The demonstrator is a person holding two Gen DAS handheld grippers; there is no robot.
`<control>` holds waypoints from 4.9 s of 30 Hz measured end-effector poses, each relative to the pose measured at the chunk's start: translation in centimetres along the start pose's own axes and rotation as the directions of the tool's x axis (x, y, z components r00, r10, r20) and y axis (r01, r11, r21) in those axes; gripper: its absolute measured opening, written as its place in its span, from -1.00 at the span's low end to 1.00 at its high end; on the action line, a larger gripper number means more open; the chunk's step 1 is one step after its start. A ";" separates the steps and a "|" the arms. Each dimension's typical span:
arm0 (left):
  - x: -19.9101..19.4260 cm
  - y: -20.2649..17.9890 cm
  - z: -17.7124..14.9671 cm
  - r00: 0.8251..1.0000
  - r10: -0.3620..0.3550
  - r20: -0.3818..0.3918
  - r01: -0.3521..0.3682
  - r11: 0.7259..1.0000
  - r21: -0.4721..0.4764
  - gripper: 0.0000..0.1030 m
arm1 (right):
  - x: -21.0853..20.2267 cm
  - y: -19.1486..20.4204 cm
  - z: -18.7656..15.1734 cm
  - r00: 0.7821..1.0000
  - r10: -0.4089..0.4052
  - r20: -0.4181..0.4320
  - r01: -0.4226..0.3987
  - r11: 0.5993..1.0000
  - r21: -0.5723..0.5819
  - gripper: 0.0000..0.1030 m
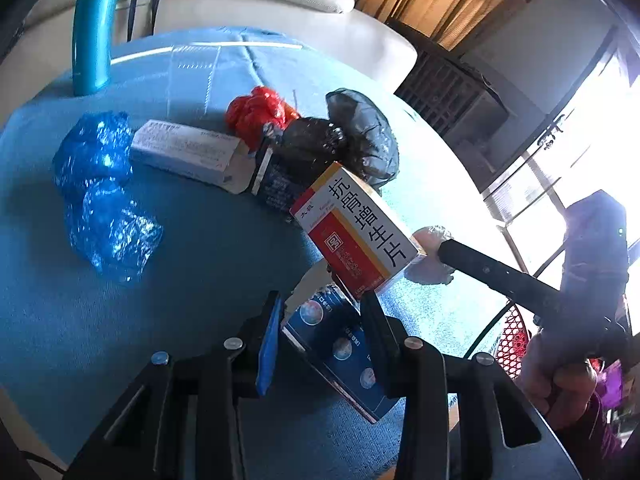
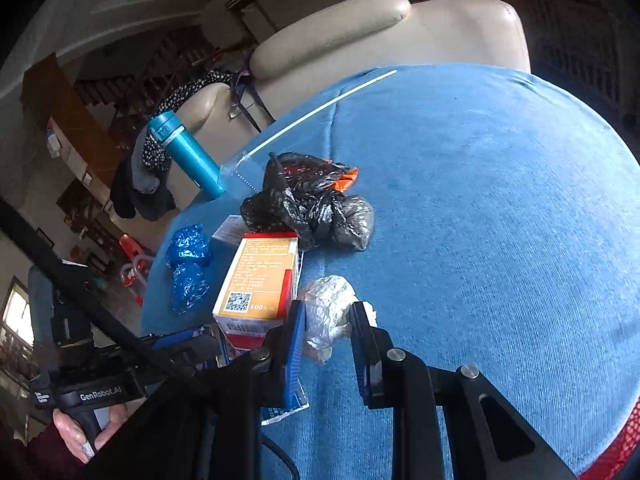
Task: Collect trash
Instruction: 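Grasp the blue-and-white box with the left gripper while right holds tissue, then drop the box and tissue into the red wastebasket, opening both grippers, then grasp the blue plastic bags with left while right grasps the orange box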
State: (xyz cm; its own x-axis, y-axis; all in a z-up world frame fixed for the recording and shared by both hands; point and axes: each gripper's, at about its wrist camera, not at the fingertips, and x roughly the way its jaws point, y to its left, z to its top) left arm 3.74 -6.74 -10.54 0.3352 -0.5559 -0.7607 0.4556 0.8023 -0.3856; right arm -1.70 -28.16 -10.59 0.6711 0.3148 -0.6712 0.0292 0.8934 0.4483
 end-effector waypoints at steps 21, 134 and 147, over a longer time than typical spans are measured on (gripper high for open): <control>-0.2 -2.7 -1.0 0.998 0.028 -0.050 -0.016 0.973 0.232 0.39 | -1.3 -2.1 -1.0 1.000 0.012 0.027 -0.014 0.998 0.059 -0.53; -7.5 10.5 7.0 0.957 0.280 0.072 -0.274 0.957 -0.092 0.58 | -1.0 -0.2 2.5 0.999 0.034 -0.035 -0.036 0.998 -0.052 0.27; -0.8 14.1 7.8 0.962 0.262 -0.074 -0.272 0.945 -0.181 0.44 | 7.5 4.3 3.5 0.974 0.009 -0.224 -0.079 0.949 -0.304 0.40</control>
State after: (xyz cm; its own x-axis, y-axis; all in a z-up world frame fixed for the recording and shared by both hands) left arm 16.36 3.34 -11.29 0.3807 -0.3081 -0.8718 0.1901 0.9488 -0.2523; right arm 6.07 -23.12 -11.60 0.4881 0.3870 -0.7823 -0.2503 0.9207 0.2993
